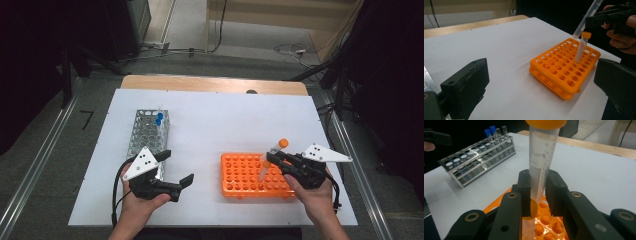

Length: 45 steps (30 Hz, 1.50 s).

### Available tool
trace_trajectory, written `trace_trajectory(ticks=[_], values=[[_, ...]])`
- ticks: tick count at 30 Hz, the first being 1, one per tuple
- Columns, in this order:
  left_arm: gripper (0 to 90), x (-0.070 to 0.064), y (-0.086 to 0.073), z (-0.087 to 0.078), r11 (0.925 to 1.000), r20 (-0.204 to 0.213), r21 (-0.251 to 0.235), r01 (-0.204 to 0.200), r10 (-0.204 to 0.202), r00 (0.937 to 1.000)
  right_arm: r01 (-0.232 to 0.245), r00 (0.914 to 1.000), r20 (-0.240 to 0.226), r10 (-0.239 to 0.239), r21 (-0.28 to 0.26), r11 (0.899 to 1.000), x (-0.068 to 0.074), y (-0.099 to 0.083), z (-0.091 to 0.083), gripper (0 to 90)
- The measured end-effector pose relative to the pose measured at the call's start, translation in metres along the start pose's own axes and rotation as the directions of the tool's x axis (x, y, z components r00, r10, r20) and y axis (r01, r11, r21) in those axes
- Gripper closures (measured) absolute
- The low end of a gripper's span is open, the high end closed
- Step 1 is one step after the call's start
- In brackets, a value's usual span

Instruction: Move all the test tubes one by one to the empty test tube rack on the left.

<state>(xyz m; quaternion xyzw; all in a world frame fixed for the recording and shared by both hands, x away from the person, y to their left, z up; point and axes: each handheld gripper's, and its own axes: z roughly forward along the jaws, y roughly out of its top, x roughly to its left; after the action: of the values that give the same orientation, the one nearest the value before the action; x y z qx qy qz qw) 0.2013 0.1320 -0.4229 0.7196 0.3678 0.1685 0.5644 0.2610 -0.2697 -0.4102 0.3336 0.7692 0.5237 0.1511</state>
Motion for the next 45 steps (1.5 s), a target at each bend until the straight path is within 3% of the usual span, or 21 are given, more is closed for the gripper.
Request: trace_trajectory(ticks=[14,30,40,45], values=[[0.1,-0.012,0.005,0.009,0.9999,0.033,0.000,-0.011,0.011,0.9994,0.044,0.9969,-0.066,-0.044,-0.004,0.999,0.026,0.004,0.006,72.8],[4.0,-0.030,0.009,0.022,0.9994,0.107,-0.002,-0.036,0.036,0.9937,0.102,0.9834,-0.157,-0.091,0.063,0.993,0.062,-0.010,0.032,72.8],[16.2,-0.043,0.010,0.028,0.9989,0.192,-0.020,-0.041,0.045,0.9804,0.123,0.9706,-0.219,-0.100,0.094,0.988,0.080,-0.016,0.044,72.8],[28.5,-0.049,0.010,0.031,0.9977,0.240,-0.020,-0.065,0.068,0.9683,0.143,0.9623,-0.247,-0.113,0.105,0.984,0.090,-0.018,0.048,72.8]])
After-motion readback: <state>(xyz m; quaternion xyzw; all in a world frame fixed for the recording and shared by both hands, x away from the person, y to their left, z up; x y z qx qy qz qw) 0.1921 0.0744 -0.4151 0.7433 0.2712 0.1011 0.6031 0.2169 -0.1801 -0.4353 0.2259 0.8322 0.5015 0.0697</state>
